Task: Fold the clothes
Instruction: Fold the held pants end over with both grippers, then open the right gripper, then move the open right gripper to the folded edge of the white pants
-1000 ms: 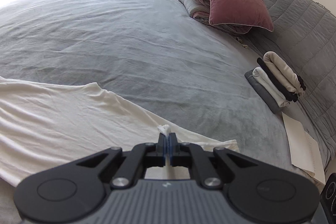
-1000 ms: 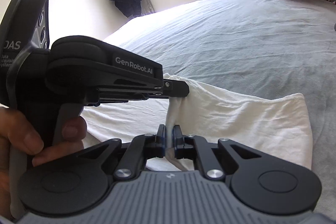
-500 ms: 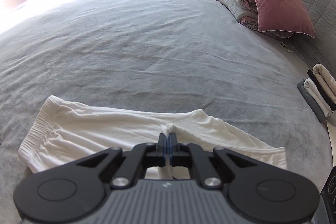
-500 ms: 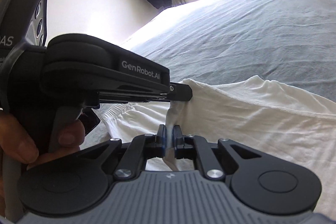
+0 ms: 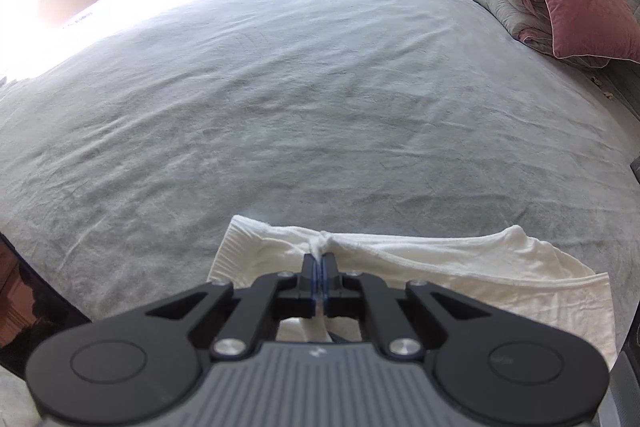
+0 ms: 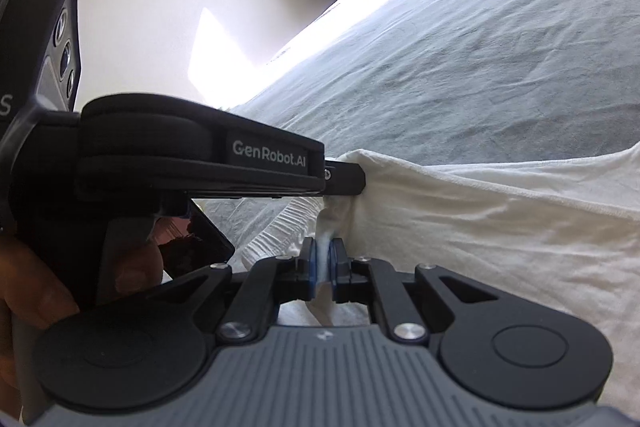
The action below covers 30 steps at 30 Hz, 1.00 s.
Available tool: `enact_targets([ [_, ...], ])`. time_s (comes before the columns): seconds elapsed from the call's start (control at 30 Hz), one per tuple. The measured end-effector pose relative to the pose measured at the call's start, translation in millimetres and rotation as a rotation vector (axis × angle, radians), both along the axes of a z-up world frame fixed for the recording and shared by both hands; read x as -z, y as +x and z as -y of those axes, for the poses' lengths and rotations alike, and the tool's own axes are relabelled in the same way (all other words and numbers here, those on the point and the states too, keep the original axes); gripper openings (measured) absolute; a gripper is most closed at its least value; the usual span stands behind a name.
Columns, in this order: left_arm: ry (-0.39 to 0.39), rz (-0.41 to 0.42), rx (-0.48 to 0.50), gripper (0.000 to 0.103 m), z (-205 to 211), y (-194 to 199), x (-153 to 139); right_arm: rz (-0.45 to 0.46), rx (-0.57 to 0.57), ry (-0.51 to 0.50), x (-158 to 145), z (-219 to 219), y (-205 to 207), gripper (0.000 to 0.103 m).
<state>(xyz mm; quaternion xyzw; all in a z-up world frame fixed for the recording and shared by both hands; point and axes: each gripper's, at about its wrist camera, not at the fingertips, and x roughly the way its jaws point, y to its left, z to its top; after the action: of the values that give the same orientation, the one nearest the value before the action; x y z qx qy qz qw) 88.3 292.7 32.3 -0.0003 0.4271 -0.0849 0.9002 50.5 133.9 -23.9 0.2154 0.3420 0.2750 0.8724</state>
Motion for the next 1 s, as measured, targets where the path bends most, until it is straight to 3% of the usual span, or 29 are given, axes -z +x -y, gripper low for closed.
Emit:
enact_targets([
  [0.4, 0.019, 0.01, -0.03, 0.003, -35.3, 10.2, 12.5, -0.048, -0.012, 0.025, 13.0, -29.5, 11.4, 0.009],
  [0.57, 0.012, 0.017, -0.092, 0.003, -48.7, 10.6, 15.2, -0.068, -0.016, 0.083, 14.3, -29.9, 14.3, 0.019],
  [0.77, -0.059, 0.032, -0.162, 0.004, -74.9, -4.9, 0.6, -0.054, -0.162, 0.169, 8.3, -33.1, 5.8, 0.019],
  [1.0, -0.148, 0.098, -0.065, 0.004, -70.7, -34.2, -3.9, -0.045, -0.165, 0.117, 3.2, -13.7, -14.7, 0.019],
])
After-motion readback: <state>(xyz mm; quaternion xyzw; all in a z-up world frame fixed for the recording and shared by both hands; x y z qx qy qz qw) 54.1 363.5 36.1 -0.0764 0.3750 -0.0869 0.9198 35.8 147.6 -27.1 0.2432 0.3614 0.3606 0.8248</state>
